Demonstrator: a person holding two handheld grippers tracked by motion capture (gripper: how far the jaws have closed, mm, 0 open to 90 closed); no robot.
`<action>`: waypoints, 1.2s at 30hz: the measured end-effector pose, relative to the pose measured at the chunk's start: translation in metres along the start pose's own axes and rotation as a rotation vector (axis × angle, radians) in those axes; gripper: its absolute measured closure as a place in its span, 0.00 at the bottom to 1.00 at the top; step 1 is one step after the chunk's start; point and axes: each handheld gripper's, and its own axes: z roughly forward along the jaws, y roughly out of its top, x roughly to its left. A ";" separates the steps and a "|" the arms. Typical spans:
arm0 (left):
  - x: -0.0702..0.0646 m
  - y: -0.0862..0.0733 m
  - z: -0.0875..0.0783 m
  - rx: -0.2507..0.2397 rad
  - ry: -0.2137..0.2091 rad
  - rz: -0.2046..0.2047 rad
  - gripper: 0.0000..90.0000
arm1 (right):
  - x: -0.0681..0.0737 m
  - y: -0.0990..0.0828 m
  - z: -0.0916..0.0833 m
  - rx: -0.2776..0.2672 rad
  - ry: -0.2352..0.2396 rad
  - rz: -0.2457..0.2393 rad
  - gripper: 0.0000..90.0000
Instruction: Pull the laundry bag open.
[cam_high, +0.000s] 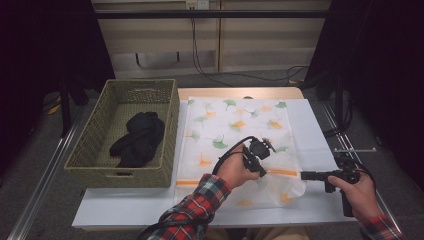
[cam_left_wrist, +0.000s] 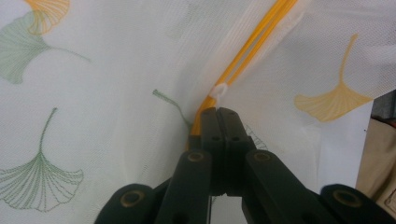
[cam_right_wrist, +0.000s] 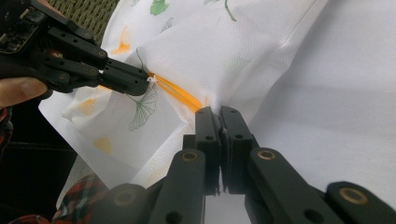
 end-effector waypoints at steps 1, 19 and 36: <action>0.001 -0.001 -0.001 0.004 -0.002 0.001 1.00 | 0.000 0.000 0.000 -0.001 -0.001 -0.002 0.97; 0.012 -0.014 -0.008 0.020 0.001 -0.042 1.00 | -0.002 -0.001 -0.001 0.003 0.002 0.009 0.97; 0.020 -0.023 -0.011 0.031 -0.001 -0.120 1.00 | -0.003 -0.001 -0.003 -0.001 -0.007 0.013 0.97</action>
